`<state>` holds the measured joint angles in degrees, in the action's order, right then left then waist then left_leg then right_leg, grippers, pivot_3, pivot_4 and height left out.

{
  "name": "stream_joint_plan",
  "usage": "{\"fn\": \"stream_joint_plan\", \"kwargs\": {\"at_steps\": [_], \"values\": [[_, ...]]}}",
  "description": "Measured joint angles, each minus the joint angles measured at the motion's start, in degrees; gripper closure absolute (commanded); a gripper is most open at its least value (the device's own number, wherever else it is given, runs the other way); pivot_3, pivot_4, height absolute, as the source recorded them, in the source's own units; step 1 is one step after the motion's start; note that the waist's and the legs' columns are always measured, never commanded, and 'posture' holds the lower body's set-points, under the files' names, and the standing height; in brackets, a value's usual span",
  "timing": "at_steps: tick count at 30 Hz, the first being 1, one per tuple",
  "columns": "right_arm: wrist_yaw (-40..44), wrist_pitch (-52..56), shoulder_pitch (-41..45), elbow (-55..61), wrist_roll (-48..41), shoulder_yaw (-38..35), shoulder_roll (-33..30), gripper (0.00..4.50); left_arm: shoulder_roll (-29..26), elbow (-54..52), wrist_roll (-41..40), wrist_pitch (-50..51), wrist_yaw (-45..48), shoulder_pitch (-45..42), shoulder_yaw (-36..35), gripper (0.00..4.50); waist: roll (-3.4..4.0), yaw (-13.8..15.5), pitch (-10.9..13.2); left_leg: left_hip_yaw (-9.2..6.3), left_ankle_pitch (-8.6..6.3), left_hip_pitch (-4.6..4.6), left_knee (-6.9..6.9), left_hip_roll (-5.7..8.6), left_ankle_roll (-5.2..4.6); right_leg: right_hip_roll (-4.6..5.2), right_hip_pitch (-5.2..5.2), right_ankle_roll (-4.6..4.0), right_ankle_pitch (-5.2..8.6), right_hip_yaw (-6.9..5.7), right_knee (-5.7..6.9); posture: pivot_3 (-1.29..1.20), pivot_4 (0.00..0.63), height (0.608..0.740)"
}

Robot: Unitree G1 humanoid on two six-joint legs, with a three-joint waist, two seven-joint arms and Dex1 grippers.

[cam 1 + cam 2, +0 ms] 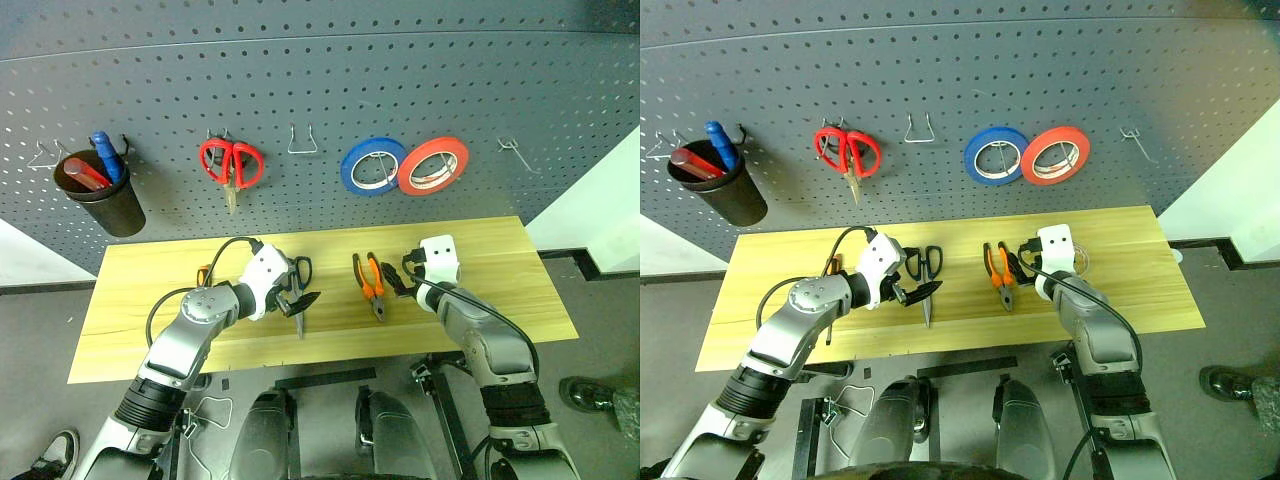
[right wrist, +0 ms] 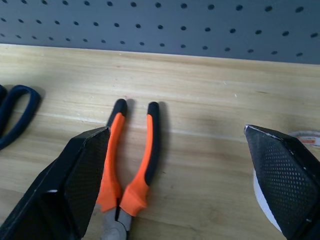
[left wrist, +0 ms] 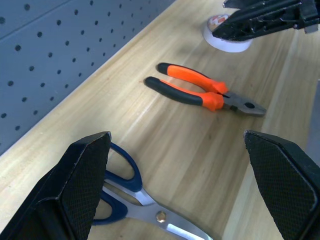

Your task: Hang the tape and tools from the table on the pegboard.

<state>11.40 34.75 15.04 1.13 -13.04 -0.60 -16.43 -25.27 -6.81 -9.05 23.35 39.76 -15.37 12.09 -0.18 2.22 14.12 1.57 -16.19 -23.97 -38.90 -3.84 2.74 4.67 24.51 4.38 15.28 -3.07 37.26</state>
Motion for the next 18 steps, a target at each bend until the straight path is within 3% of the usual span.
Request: {"fn": "stream_joint_plan", "kwargs": {"at_steps": [8, 13, 18], "values": [[-1.7, -2.5, 5.0, -9.7, 2.8, -1.9, -0.4, 0.0, 0.8, 1.1, 1.1, -0.1, -0.4, -0.4, 0.5, 0.06, 0.01, -0.1, 1.4, 0.0, 0.0, -0.04, 0.0, 0.0, 0.0, 0.0, 0.09, 0.0, 0.0, 0.0, 0.1, 0.08, 0.308, 0.716], [-3.7, -4.2, 11.4, -20.4, 5.9, -1.9, -0.4, 0.0, 1.2, -3.0, 1.0, 1.5, -0.4, 1.7, 1.0, 0.06, 0.12, -0.3, 2.4, 0.01, 0.01, -0.15, -0.01, 0.0, 0.0, 0.01, 0.21, 0.0, -0.01, 0.01, 0.13, 0.09, 0.331, 0.716], [-2.3, -5.9, 12.3, -23.7, 6.8, -1.5, -0.4, 0.0, 0.6, -5.0, 1.0, 2.9, -0.5, 2.8, 1.1, 0.06, 0.16, -0.1, 2.9, 0.01, 0.01, -0.35, 0.0, 0.0, 0.0, 0.03, 0.39, 0.01, 0.0, 0.0, 0.18, 0.1, 0.334, 0.716]]}}
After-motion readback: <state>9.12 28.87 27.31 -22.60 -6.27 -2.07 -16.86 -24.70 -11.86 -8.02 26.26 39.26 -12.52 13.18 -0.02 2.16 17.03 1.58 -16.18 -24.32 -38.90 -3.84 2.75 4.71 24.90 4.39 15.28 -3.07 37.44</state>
